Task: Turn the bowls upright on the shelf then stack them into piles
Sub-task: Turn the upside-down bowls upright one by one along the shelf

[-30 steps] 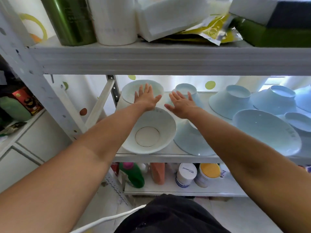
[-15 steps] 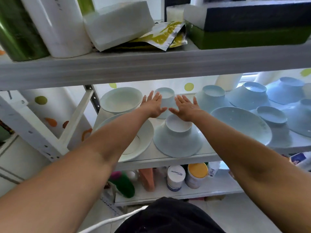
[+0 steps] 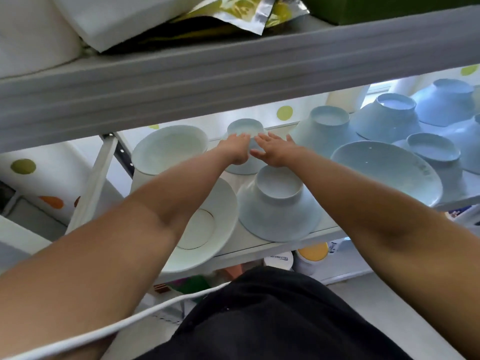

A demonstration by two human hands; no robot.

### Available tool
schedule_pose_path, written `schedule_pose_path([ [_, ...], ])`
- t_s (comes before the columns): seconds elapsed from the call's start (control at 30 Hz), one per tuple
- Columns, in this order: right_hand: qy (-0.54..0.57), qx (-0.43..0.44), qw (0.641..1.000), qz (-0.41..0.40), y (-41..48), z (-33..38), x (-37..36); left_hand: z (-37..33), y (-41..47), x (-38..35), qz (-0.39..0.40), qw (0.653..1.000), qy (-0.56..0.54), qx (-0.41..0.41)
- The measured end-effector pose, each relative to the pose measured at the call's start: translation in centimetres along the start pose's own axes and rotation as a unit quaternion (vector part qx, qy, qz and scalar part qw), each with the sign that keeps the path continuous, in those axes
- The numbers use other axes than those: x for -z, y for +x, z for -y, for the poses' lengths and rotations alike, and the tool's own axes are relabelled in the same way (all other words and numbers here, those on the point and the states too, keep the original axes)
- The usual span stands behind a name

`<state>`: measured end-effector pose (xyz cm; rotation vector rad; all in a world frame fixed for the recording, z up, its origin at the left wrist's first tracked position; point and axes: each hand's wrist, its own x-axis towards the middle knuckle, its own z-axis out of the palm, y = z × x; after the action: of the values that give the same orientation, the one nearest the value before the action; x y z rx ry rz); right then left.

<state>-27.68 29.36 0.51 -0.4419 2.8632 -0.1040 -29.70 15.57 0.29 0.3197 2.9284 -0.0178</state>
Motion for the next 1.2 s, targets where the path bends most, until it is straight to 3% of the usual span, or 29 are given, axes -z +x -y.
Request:
schedule_pose_path([
  [0.3, 0.041, 0.02, 0.999, 0.008, 0.8, -1.2, -0.2, -1.6, 0.6, 0.4, -0.143, 0.988, -0.041, 0.031],
  [0.47, 0.194, -0.002, 0.981, 0.003, 1.5, -0.9, -0.8, -2.2, 0.4, -0.2, -0.173, 0.982, -0.046, 0.062],
  [0.57, 0.283, -0.082, 0.956, 0.003, 1.7, -0.7, -0.9, -2.5, 0.4, -0.3, -0.194, 0.975, -0.064, 0.084],
  [0.67, 0.364, -0.14, 0.92, 0.024, 1.9, -1.1, -0.7, -2.1, 0.4, 0.7, -0.224, 0.956, -0.153, 0.114],
  [0.73, 0.463, -0.156, 0.872, 0.012, 1.9, -1.1, -0.1, -1.8, 0.5, 1.7, -0.249, 0.93, -0.237, 0.131],
  [0.9, 0.602, -0.194, 0.76, -0.15, 2.3, -1.4, 2.1, -1.8, 0.5, 2.3, -0.27, 0.853, -0.421, 0.15],
  [0.93, 0.591, -0.188, 0.765, -0.173, 2.4, -1.6, 2.5, -1.7, 0.6, 2.2, -0.269, 0.831, -0.46, 0.158],
  [1.03, 0.473, -0.118, 0.847, -0.212, 2.4, -2.2, 3.7, -1.4, 0.6, 1.9, -0.236, 0.773, -0.559, 0.183],
  [1.13, 0.288, -0.065, 0.924, -0.244, 1.6, -1.7, 4.7, -1.1, 0.6, 1.5, -0.179, 0.794, -0.545, 0.199],
  [1.2, 0.175, -0.021, 0.949, -0.262, 0.9, -1.3, 4.4, -0.7, 0.4, 1.3, -0.148, 0.816, -0.517, 0.21],
])
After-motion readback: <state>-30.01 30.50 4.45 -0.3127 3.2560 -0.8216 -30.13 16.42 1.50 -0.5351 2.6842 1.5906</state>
